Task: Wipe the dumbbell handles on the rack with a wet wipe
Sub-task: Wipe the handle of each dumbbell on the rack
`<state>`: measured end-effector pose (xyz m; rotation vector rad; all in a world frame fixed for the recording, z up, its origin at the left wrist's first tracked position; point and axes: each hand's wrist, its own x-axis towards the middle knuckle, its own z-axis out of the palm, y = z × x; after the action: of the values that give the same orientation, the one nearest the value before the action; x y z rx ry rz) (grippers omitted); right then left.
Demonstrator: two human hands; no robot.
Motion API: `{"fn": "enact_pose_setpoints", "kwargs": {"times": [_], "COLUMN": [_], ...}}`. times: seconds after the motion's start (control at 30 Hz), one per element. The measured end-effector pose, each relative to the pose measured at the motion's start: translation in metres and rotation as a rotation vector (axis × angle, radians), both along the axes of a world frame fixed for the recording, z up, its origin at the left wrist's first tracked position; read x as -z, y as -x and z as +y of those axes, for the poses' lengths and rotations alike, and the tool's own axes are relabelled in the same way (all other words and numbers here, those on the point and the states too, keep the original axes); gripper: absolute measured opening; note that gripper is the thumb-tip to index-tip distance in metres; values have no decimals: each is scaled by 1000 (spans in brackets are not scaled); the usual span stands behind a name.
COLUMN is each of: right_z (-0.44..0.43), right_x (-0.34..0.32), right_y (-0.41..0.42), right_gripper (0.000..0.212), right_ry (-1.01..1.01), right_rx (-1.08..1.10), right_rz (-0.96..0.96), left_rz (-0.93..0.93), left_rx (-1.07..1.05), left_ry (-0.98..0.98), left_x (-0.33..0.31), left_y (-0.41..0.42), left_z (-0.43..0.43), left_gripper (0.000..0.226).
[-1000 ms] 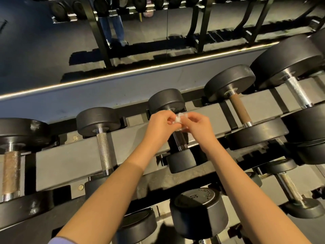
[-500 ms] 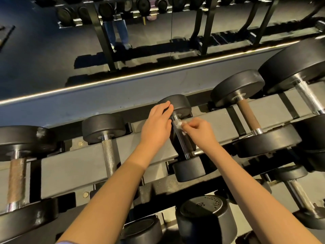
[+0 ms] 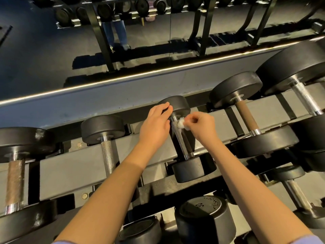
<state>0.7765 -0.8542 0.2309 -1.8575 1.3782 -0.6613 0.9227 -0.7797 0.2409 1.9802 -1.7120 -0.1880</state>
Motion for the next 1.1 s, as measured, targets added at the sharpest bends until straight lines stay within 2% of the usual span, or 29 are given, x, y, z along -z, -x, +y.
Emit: {"fn": "enact_pose_setpoints", "kwargs": {"times": [0.13, 0.2, 0.37, 0.43, 0.5, 0.57, 0.7, 0.8, 0.83, 0.9, 1.0, 1.1], "right_z": [6, 13, 12, 9, 9, 12, 21, 20, 18, 16, 22, 26], "right_x": [4, 10, 2, -2, -1, 5, 7, 2, 2, 2, 4, 4], "right_y": [-23, -15, 14, 9, -3, -14, -4, 10, 10, 3, -8, -7], "right_gripper": [5, 4, 9, 7, 26, 25, 8, 8, 9, 14, 22, 18], "right_ry": [-19, -34, -134, -100, -75, -52, 0, 39, 66, 92, 26, -26], "right_rx": [127, 102, -133, -72, 17, 41, -34, -160, -160, -86, -47, -55], "right_rz": [-112, -64, 150, 72, -16, -25, 91, 293, 299, 224, 138, 81], "left_rz": [-16, -6, 10, 2, -6, -13, -14, -5, -8, -19, -21, -30], "left_rx": [5, 3, -12, -4, -5, -8, -1, -9, -10, -10, -18, -7], "left_ry": [-9, -9, -4, -4, -5, -8, -19, -22, -22, -26, -34, -33], "left_x": [-1, 0, 1, 2, 1, 0, -1, -2, -3, -3, -4, -3], "left_y": [-1, -1, 1, 2, 1, 1, 1, 2, 3, 3, 3, 3], "left_z": [1, 2, 1, 0, 0, 1, 3, 2, 2, 1, 1, 2], "left_gripper": [48, 48, 49, 49, 49, 48, 49, 49, 49, 48, 48, 48]}}
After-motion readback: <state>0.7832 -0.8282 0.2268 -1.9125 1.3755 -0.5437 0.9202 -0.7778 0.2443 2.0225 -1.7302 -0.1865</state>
